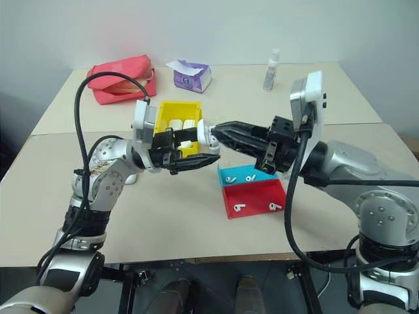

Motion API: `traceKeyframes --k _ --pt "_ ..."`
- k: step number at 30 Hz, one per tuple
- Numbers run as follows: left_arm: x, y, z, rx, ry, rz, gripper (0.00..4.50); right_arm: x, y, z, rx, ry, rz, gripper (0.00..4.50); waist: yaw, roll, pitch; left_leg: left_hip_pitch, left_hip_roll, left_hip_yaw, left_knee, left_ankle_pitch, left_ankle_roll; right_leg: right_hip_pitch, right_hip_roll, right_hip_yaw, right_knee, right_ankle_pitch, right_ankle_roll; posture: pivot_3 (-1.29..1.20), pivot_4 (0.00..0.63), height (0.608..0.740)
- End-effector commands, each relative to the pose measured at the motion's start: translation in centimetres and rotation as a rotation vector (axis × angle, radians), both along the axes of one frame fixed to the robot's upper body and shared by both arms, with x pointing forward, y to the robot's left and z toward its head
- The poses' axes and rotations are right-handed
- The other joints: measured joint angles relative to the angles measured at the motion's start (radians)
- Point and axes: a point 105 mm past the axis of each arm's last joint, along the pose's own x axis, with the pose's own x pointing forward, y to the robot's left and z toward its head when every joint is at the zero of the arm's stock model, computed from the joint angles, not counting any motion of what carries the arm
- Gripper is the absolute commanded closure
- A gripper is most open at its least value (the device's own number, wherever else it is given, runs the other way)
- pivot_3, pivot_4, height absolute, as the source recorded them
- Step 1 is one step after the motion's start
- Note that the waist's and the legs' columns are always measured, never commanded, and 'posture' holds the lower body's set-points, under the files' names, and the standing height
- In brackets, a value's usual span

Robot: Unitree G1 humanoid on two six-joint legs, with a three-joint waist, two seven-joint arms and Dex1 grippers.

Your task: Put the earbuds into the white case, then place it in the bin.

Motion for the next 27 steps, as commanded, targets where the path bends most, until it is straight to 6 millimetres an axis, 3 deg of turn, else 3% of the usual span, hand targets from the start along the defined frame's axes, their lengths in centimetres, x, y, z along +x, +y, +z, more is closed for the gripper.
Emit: traceKeyframes --k 1,7,16,25,27 --pt "0.0 -0.7 0.3 0.004 -0.031 -0.001 1.73 0.4 0.3 0.7 -0.126 -0.032 -0.002 4.45 0.000 0.000 0.000 0.000 0.000 0.000 0.000 0.000 0.000 0.000 0.000 0.000 0.000 0.000 0.000 0.00 0.150 0.740" --pt "0.3 -1.6 0.2 0.015 -0.047 -0.015 1.73 1.7 2.3 2.3 -0.329 -0.030 0.029 4.45 -0.003 0.000 0.000 -0.001 0.001 0.000 0.000 0.000 0.000 -0.001 0.001 0.000 0.000 0.000 0.000 0.00 0.150 0.740" --pt "0.2 -1.6 0.4 0.003 -0.056 -0.013 1.73 1.9 4.4 1.2 -0.552 -0.012 0.095 4.45 0.001 0.000 0.000 -0.004 0.000 -0.001 0.001 -0.001 0.001 -0.003 -0.001 -0.001 0.000 0.000 0.000 0.00 0.150 0.740" --pt "0.3 -0.2 1.5 -0.069 -0.091 0.056 1.73 3.0 1.0 0.7 -0.584 0.013 -0.041 4.45 0.010 0.000 0.000 -0.004 -0.001 -0.001 0.002 -0.001 0.001 -0.003 -0.001 -0.001 0.000 0.000 0.000 0.00 0.150 0.740" --pt "0.5 0.2 1.7 -0.090 -0.093 0.099 1.73 3.1 0.3 1.6 -0.512 -0.018 -0.076 4.45 0.012 0.000 0.000 -0.004 0.000 0.000 0.002 -0.001 0.001 -0.003 -0.001 -0.001 0.000 0.000 0.000 0.00 0.150 0.740"
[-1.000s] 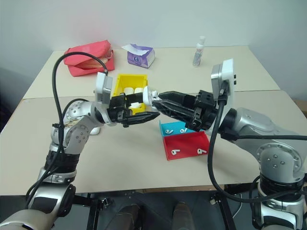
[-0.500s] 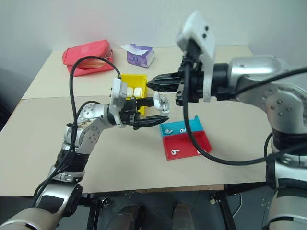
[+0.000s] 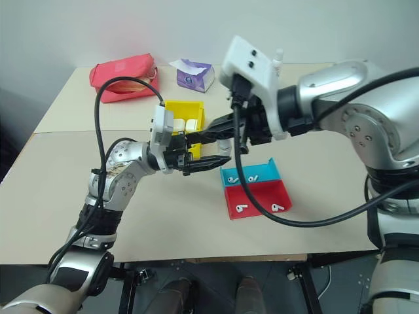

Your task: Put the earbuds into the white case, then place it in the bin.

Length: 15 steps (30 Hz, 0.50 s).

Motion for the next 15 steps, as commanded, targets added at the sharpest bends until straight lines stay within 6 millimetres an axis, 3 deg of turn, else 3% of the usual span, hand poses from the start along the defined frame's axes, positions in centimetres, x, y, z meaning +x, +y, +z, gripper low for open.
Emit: traceKeyframes --k 1,4,6,11,15 --pt "-0.4 1.1 3.0 -0.100 -0.112 0.056 1.73 0.0 -1.4 1.8 0.099 -0.076 -0.056 4.45 0.003 0.000 0.000 0.000 0.000 0.000 0.000 0.000 0.000 0.000 0.000 0.000 0.000 0.000 0.000 0.00 0.150 0.740" --pt "0.9 2.1 2.9 -0.129 -0.111 0.188 1.73 -0.5 -2.5 3.3 0.241 -0.181 -0.068 4.45 0.009 0.000 0.000 0.000 0.001 0.000 0.000 0.000 0.000 0.000 0.000 0.000 0.000 0.000 0.000 0.00 0.150 0.740" --pt "2.2 3.2 2.7 -0.151 -0.099 0.320 1.73 -0.9 -3.2 3.0 0.295 -0.220 -0.091 4.45 0.014 0.000 0.000 0.000 0.000 0.000 0.000 0.000 0.000 0.000 0.000 0.000 0.000 0.000 0.000 0.00 0.150 0.740" --pt "6.0 5.8 1.7 -0.175 -0.052 0.693 1.73 -0.8 -3.9 -1.6 0.228 -0.254 -0.217 4.45 0.017 0.000 0.000 0.000 -0.001 -0.001 0.001 0.000 0.000 0.001 -0.001 0.000 0.000 0.000 0.001 0.00 0.150 0.740" --pt "8.7 6.3 0.0 -0.095 -0.020 0.910 1.73 0.2 -3.5 -4.4 0.184 -0.262 -0.328 4.45 0.018 -0.001 0.000 0.000 -0.001 0.000 0.003 0.000 0.000 0.001 -0.001 0.000 0.001 0.001 0.001 0.00 0.150 0.740"
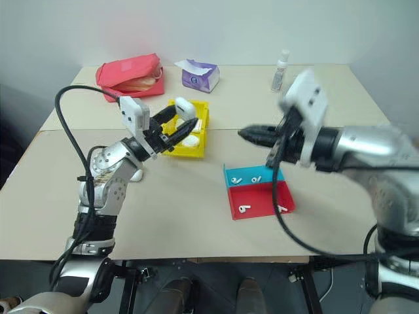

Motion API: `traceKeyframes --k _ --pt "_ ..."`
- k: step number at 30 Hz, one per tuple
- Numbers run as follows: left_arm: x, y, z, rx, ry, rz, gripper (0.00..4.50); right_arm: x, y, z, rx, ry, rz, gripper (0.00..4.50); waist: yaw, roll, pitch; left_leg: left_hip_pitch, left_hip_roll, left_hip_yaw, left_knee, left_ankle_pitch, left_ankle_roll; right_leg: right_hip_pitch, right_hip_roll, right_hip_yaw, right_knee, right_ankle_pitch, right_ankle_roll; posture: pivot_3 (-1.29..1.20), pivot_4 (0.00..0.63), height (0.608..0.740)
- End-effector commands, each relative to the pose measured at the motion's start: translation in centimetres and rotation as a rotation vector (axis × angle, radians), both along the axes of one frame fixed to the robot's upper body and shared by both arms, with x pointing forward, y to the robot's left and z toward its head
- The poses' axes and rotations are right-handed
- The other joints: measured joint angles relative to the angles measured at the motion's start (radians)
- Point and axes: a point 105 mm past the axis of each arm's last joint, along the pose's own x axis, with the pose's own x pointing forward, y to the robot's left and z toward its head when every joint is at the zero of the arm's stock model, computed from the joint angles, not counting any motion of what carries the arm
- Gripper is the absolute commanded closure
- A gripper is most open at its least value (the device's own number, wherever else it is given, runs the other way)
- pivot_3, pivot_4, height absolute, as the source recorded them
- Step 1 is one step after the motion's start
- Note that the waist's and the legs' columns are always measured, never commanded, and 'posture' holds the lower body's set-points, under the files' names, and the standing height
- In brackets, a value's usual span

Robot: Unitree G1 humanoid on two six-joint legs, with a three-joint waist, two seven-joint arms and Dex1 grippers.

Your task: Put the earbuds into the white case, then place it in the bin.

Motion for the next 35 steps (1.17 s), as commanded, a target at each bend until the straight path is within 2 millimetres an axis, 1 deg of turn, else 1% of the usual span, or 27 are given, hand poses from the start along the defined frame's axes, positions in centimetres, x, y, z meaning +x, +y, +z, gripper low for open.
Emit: traceKeyframes --k 1,4,7,9,10,11,13,16,18,22,24,26,29,32,35 --pt "2.4 0.3 0.0 0.045 0.009 0.190 1.73 0.2 0.8 0.1 0.003 -0.099 -0.064 4.45 -0.001 0.000 0.000 0.000 0.000 0.000 0.000 0.000 0.000 0.000 0.000 0.000 0.000 0.000 0.000 0.00 0.150 0.740" --pt "3.8 0.1 -1.0 0.091 0.044 0.249 1.73 0.3 1.4 -0.2 0.013 -0.106 -0.081 4.45 -0.001 0.000 0.000 0.000 0.000 0.000 0.000 0.000 0.000 -0.001 0.001 0.000 0.001 0.000 0.000 0.00 0.150 0.740" --pt "5.3 0.2 -1.8 0.121 0.089 0.320 1.73 0.3 1.4 -0.4 0.023 -0.098 -0.093 4.45 -0.002 0.000 0.000 0.000 -0.001 0.000 -0.001 0.000 0.001 -0.001 0.000 0.000 0.000 0.000 0.000 0.00 0.150 0.740" --pt "5.9 0.2 -2.1 0.160 0.096 0.340 1.03 0.2 1.2 -0.6 0.024 -0.095 -0.105 4.50 -0.002 0.000 0.000 0.000 -0.001 0.000 -0.001 0.000 0.001 -0.001 0.000 0.000 0.000 0.000 0.000 0.00 0.150 0.740" --pt "6.0 0.2 -2.1 0.162 0.099 0.346 0.84 0.2 1.1 -0.6 0.025 -0.094 -0.110 4.50 -0.002 0.000 0.000 0.000 -0.001 0.000 -0.001 0.000 0.001 -0.001 0.000 0.000 0.000 0.000 0.000 0.00 0.150 0.740" --pt "6.0 0.2 -2.0 0.157 0.097 0.342 0.51 0.2 1.0 -0.6 0.025 -0.093 -0.115 4.50 -0.002 0.000 0.000 0.000 -0.001 0.000 -0.001 0.000 0.001 -0.001 0.000 -0.001 0.000 0.000 0.000 0.00 0.150 0.740" --pt "5.9 0.2 -1.5 0.143 0.080 0.325 0.04 0.1 0.8 -0.6 0.027 -0.092 -0.122 4.50 -0.002 0.000 0.000 0.000 -0.001 0.000 -0.001 0.000 0.001 -0.001 0.000 0.000 0.000 0.000 0.000 0.00 0.150 0.740" --pt "5.1 0.5 -0.5 0.137 0.036 0.267 0.04 -0.1 0.7 -0.7 0.035 -0.088 -0.122 4.50 -0.003 0.000 0.000 0.000 -0.001 0.000 -0.001 0.000 0.001 -0.001 0.000 0.000 0.000 0.000 0.000 0.00 0.150 0.740" --pt "4.2 0.8 0.2 0.117 0.021 0.194 0.04 -0.1 0.7 -0.7 0.058 -0.080 -0.115 4.50 -0.008 0.000 0.000 0.000 0.000 0.000 -0.001 0.000 0.000 -0.001 0.000 0.000 0.000 0.000 0.000 0.00 0.150 0.740" --pt "1.4 1.8 2.1 0.132 -0.035 0.032 0.04 -0.3 0.8 -0.4 0.105 -0.087 -0.089 4.50 -0.012 0.000 0.000 0.000 0.000 0.000 -0.002 0.000 0.000 -0.002 0.001 0.000 0.000 0.000 0.000 0.00 0.150 0.740" --pt "-0.9 2.1 2.6 0.158 -0.055 -0.091 0.04 -0.4 0.6 -0.6 0.105 -0.101 -0.077 4.50 -0.011 0.000 0.000 0.000 0.000 0.000 -0.002 0.000 0.000 -0.002 0.000 0.000 0.000 0.000 0.000 0.00 0.150 0.740" --pt "-3.6 2.6 2.7 0.209 -0.070 -0.209 0.04 -0.4 0.3 -1.2 0.104 -0.107 -0.072 4.50 -0.012 0.000 0.000 0.000 0.000 0.000 -0.002 0.000 0.000 -0.001 0.001 0.000 0.000 0.000 0.000 0.00 0.150 0.740" --pt "-8.1 4.5 2.3 0.291 -0.017 -0.374 0.04 -0.4 -0.6 -2.8 0.101 -0.092 -0.074 4.50 -0.017 0.000 0.000 0.000 0.000 0.000 -0.003 0.000 0.000 -0.002 0.001 0.000 0.000 0.000 0.000 0.00 0.150 0.740" --pt "-10.7 5.8 2.0 0.313 0.049 -0.443 0.04 -0.7 -1.0 -3.2 0.115 -0.071 -0.058 4.50 -0.016 0.000 0.000 0.001 0.001 0.000 -0.003 0.000 0.000 -0.001 0.001 0.000 0.000 0.000 0.000 0.00 0.150 0.740" --pt "-12.5 6.9 1.9 0.327 0.115 -0.467 0.04 -1.4 -1.6 -3.0 0.106 -0.070 -0.017 4.50 -0.011 0.001 0.000 0.006 0.001 0.000 -0.003 0.000 0.000 0.002 0.001 0.001 -0.001 0.000 0.000 0.00 0.150 0.740"
